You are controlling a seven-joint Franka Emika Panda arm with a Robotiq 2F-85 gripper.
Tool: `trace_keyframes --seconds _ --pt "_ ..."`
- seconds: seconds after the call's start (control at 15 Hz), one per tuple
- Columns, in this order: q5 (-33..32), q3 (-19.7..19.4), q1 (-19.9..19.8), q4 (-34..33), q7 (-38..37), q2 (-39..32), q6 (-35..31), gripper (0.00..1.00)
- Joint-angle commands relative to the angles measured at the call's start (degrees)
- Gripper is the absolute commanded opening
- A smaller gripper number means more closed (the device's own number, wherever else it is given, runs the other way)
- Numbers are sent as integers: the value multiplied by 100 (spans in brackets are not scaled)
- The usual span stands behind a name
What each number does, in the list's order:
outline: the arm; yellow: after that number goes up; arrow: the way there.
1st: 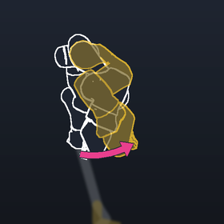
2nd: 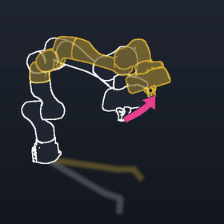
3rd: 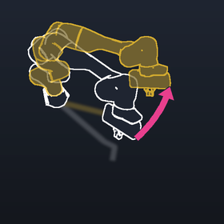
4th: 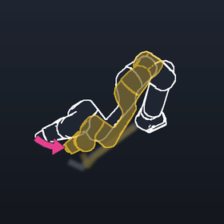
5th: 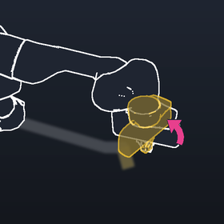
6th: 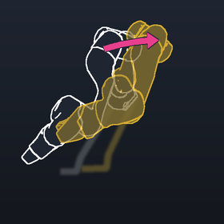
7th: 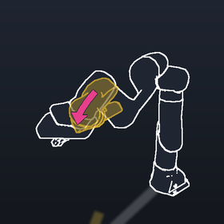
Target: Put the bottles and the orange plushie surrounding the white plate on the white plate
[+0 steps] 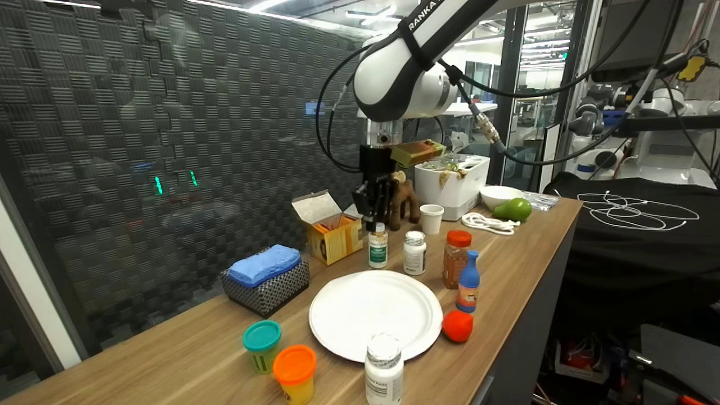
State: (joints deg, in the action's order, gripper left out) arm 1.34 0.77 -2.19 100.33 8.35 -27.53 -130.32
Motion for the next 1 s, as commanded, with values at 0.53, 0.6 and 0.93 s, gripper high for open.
trace_keyframes --seconds 0.53,0.6,0.93 --pt "-1049 -118 675 -97 -1141 517 347 8" --pt "-1047 -72 746 -89 -1201 581 434 8" --pt "-817 181 1003 183 -1527 866 984 8"
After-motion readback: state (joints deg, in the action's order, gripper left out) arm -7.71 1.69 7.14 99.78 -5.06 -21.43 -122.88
